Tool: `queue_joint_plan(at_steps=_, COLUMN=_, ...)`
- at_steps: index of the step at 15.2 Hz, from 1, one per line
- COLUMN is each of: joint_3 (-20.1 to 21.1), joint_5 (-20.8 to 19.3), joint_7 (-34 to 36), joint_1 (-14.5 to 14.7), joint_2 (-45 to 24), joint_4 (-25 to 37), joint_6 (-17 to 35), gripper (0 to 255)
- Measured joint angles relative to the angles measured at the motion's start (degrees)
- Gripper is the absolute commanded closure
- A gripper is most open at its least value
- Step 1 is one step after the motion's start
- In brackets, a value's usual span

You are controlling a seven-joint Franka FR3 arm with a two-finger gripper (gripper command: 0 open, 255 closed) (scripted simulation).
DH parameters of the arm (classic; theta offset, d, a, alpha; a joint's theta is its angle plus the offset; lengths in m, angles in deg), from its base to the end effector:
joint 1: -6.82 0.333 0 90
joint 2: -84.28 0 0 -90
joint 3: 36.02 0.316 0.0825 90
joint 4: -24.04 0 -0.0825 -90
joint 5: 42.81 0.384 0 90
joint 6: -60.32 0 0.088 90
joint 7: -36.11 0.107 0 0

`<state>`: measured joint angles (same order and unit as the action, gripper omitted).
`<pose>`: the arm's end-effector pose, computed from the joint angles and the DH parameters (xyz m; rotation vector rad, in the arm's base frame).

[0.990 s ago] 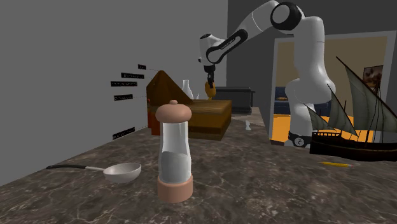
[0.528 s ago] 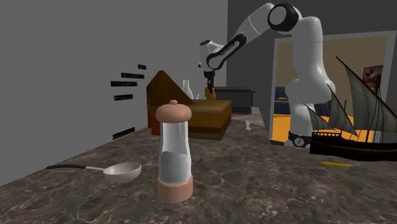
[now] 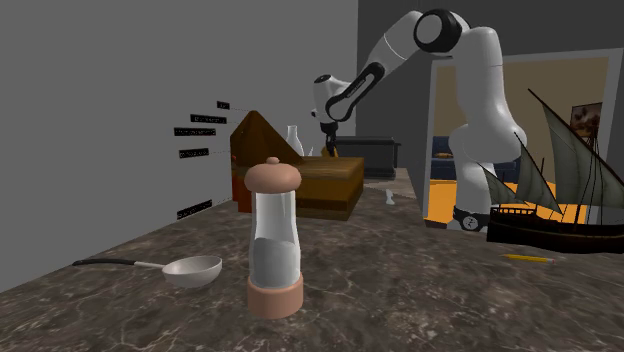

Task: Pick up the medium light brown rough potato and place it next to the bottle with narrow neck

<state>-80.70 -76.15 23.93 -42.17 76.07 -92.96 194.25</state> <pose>-0.0354 -0.5889 0.4145 2.2912 -1.3025 -0.4579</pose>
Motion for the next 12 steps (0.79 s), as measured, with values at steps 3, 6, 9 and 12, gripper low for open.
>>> queue_joint_plan(at_steps=3, joint_3=0.01, joint_5=0.20, joint_7=0.60, joint_1=-0.35, joint_2=-1.31, joint_4=-0.88, joint_6=1.93, gripper=255)
queue_joint_plan(at_steps=6, joint_3=0.06, joint_5=0.33, joint_7=1.39, joint_1=-0.68, joint_2=-2.70, joint_4=-1.88, joint_6=4.02, gripper=255)
queue_joint_plan(at_steps=9, joint_3=0.19, joint_5=0.47, joint_7=2.19, joint_1=-1.02, joint_2=-4.14, joint_4=-2.71, joint_6=6.23, gripper=255)
queue_joint_plan(at_steps=12, joint_3=0.40, joint_5=0.62, joint_7=3.01, joint_1=-1.31, joint_2=-5.53, joint_4=-3.32, joint_6=8.44, gripper=255)
